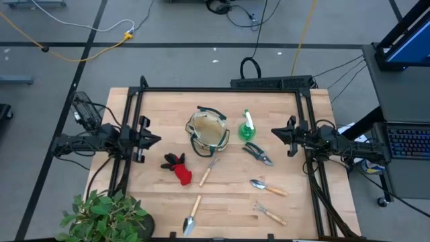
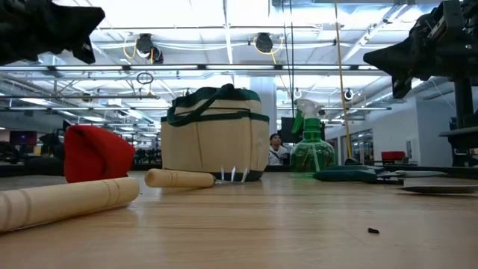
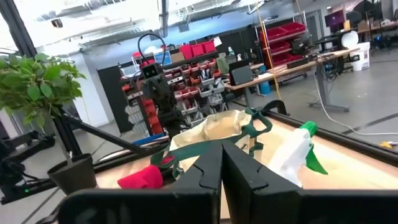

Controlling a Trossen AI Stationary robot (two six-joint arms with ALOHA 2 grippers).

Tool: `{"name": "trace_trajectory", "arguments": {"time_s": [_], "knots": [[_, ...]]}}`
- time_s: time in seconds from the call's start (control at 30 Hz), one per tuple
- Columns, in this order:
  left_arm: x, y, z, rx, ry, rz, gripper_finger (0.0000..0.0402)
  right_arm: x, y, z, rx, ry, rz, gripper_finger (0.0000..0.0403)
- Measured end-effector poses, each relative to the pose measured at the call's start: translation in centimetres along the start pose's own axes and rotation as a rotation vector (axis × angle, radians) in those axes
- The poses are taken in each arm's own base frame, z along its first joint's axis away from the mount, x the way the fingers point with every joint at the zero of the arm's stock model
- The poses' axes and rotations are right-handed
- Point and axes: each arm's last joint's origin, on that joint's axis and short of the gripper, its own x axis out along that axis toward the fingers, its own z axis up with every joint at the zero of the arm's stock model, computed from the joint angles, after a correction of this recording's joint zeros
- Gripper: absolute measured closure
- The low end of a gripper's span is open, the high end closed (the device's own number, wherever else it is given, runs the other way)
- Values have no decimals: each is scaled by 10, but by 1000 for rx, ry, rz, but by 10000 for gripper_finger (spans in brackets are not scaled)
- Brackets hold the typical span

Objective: Pick & Place Garden tools in Gardening bag
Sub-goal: Put the top brown hand rake into the light brown gardening bag

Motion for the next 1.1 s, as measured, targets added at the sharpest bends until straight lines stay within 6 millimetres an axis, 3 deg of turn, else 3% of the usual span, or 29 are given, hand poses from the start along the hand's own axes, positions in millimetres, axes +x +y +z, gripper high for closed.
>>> {"name": "trace_trajectory", "arguments": {"time_s": [0.37,0.53,0.7,0.9,1.1], "knots": [[0,2,3,26,-26,56,376,0,0,1,4,-6,1,403],[0,2,0,9,-1,81,376,0,3,9,-148,-96,17,403],[1,7,-1,27,19,222,376,-1,6,22,-249,-232,31,397],[5,8,2,59,-11,264,376,1,10,35,-240,-371,56,359],[18,10,13,36,40,260,376,8,12,35,-185,-371,98,301]]}}
